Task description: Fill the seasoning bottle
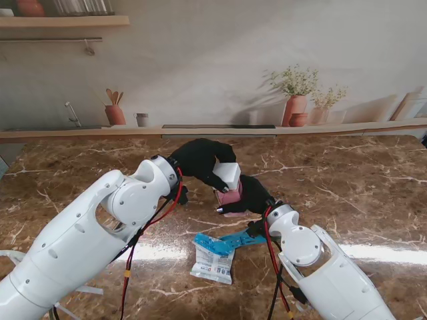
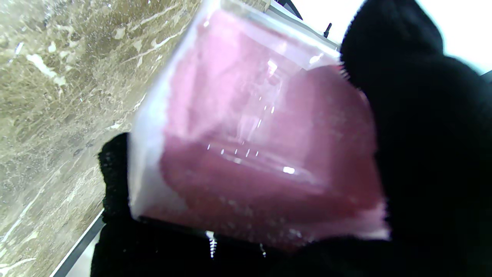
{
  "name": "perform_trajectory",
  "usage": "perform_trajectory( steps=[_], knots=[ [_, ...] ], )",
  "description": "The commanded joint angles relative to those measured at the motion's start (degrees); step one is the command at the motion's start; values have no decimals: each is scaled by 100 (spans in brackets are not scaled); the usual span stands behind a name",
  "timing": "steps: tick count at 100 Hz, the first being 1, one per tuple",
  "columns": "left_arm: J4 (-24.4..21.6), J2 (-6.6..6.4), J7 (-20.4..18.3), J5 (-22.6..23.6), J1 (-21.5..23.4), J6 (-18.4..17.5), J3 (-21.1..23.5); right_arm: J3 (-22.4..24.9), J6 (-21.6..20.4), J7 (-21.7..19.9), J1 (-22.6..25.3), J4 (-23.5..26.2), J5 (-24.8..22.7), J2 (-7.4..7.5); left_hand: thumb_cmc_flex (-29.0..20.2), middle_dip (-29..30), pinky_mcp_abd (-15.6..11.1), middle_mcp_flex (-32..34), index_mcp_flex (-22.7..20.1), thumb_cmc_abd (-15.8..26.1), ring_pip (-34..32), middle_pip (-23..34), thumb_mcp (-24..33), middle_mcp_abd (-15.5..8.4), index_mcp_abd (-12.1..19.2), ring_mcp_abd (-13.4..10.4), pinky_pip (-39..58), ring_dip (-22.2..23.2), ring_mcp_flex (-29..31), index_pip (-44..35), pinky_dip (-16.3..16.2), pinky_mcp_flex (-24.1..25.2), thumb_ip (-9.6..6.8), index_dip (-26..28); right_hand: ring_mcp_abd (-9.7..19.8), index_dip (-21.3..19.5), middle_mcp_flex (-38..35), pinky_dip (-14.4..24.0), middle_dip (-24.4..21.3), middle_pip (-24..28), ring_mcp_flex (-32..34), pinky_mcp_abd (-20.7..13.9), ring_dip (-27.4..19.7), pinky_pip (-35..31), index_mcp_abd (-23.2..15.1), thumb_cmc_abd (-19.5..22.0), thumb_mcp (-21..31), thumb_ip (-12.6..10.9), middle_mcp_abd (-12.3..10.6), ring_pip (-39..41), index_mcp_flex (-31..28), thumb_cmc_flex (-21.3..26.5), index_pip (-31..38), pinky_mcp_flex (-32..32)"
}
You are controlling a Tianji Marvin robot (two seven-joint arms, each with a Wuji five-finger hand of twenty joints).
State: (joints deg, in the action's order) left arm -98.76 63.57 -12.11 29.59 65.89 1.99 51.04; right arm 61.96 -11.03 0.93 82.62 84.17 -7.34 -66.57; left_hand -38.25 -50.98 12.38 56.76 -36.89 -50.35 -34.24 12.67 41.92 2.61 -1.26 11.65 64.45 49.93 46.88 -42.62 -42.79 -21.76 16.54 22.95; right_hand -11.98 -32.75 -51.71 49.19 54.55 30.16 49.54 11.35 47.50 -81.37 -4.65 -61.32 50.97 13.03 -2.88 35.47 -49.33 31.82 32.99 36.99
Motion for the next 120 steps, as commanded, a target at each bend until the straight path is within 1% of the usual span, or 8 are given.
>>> perform_trajectory(
  steps=[1,13,25,56,75,99,110,120],
  knots=[
    [17,-43,-43,28,26,-26,0,-15,33,-81,-11,92,7,-30,-1412,-236,-151,50,-642,1414,94,462,936,-254,1169,21,-141,-71,-254,-1142,-35,186,-531,327,1439,88,-673,242,330,813,603,-715,656,-504,-751,2461,1686,173,-137,3245,-1077,1710,1136,66],
    [-46,-109,-252,146,9,-181,30,-46,63,-91,-37,95,12,-33,-1404,286,-131,-796,-406,1529,441,889,1294,-449,1218,-169,-497,-138,-874,-307,-356,981,-559,451,1454,94,-680,235,332,810,626,-724,654,-504,-731,2462,1687,172,-124,3248,-1073,1715,1142,104],
    [-144,-194,-513,366,18,-300,83,-42,99,-112,-42,115,94,-39,-1179,1728,-152,-1878,387,1907,968,1171,1863,-578,1408,-325,-1011,-364,-1575,253,-554,1653,-1073,646,1451,102,-686,228,331,808,635,-722,652,-501,-706,2457,1692,172,-105,3252,-1070,1716,1148,117],
    [-179,-285,-964,93,-37,-429,124,-30,127,-107,-37,173,128,-44,-1480,2620,-336,-2959,957,2076,1445,603,1779,-478,1511,-333,-1711,-707,-2244,1531,-652,2164,-1093,-379,1444,115,-687,222,334,807,633,-722,659,-502,-709,2457,1699,173,-112,3263,-1071,1720,1155,117],
    [-205,-351,-1322,-235,-107,-532,188,8,195,-123,-10,248,171,-42,-455,3007,-424,-4165,2002,1462,1791,301,1331,-497,1412,-346,-2233,-976,-2845,2224,-609,2523,-1023,-781,1449,119,-686,220,337,808,633,-722,659,-503,-708,2456,1704,174,-102,3264,-1072,1721,1157,117],
    [-268,-309,-1221,-480,-48,-402,260,29,222,-139,2,312,106,-27,693,3170,-390,-4375,1934,1685,1893,92,-616,-474,1050,-237,-2480,-1061,-2912,2700,-784,2542,-1049,-1052,1450,119,-689,217,335,807,632,-722,659,-504,-716,2454,1706,175,-114,3264,-1079,1719,1163,117],
    [-306,-334,-1351,-569,-94,-388,306,41,240,-154,10,330,110,-23,414,3201,-336,-4182,1699,1742,1978,72,-358,-570,973,-302,-2486,-1144,-2824,2633,-807,2485,-1140,-985,1452,121,-691,217,335,807,634,-722,659,-504,-718,2455,1705,176,-112,3266,-1080,1718,1163,117],
    [-341,-408,-1752,-772,-226,-414,346,53,256,-169,20,354,139,-22,349,3323,-333,-4184,1656,2051,2144,-42,935,-670,993,-382,-2770,-1356,-2885,2724,-715,2588,-1446,-937,1450,123,-696,218,336,810,637,-718,662,-509,-719,2457,1704,176,-108,3272,-1076,1718,1160,124]
  ],
)
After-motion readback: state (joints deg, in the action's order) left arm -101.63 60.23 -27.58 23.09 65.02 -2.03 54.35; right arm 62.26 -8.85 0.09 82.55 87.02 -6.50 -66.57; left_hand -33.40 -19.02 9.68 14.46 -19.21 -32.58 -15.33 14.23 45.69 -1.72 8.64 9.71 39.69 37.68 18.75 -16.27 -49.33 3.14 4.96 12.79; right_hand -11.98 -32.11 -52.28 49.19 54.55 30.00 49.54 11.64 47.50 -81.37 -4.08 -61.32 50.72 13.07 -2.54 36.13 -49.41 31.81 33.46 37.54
